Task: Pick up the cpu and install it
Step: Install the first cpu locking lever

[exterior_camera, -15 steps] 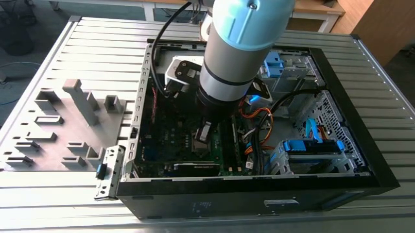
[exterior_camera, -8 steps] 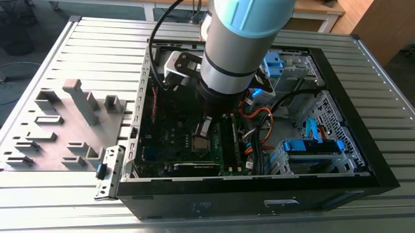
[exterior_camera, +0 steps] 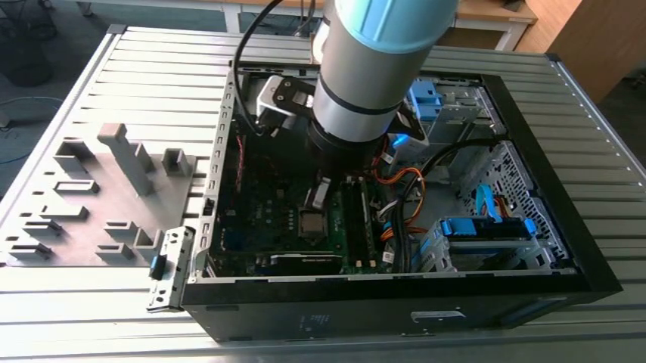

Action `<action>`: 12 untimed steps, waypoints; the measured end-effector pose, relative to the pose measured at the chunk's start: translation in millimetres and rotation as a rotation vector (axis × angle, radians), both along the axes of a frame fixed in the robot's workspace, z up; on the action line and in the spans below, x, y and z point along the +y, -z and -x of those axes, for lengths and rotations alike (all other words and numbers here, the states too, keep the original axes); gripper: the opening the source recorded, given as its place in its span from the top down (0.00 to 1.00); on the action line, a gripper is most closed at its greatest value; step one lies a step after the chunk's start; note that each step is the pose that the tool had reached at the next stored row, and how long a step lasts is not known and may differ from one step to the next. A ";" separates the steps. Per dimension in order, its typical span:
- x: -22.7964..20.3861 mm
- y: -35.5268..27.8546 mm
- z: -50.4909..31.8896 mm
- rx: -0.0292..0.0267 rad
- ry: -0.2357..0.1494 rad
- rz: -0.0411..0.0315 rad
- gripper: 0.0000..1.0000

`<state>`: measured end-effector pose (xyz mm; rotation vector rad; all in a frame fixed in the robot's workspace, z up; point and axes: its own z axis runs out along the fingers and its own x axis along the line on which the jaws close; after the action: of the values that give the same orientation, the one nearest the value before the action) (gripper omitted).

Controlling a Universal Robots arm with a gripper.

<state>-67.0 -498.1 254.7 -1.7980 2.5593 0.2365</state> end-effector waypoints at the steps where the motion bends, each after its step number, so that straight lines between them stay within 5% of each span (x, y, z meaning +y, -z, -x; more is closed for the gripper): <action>1: 1.7 0.1 -0.4 0.0000 0.000 -0.0001 0.89; 7: 11.0 0.0 -3.5 -0.0002 0.000 -0.0002 0.89; 12: 14.5 -0.2 -4.0 -0.0005 -0.001 -0.0014 0.89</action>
<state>-63.0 -483.7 254.9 -1.7980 2.5576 0.2377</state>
